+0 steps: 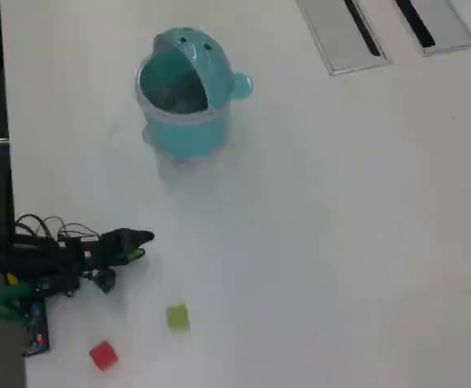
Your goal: Grasp RGB lego blocks and put them in the bin one by one.
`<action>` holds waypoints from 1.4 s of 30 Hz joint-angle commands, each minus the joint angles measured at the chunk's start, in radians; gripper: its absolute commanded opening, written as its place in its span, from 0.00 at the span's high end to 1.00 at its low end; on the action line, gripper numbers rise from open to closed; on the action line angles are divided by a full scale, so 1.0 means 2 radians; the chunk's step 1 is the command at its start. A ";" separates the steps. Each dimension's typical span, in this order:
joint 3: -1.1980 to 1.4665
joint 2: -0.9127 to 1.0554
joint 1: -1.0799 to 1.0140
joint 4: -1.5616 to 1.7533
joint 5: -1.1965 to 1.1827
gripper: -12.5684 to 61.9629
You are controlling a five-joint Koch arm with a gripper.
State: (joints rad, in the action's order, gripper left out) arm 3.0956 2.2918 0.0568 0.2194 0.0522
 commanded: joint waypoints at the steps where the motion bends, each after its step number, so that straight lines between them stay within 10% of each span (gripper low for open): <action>1: 0.038 0.030 0.000 0.002 -0.014 0.37; 42: -0.024 0.034 -0.015 0.176 0.071 0.39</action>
State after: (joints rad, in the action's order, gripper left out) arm 3.0756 2.2918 0.0322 0.4617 0.1534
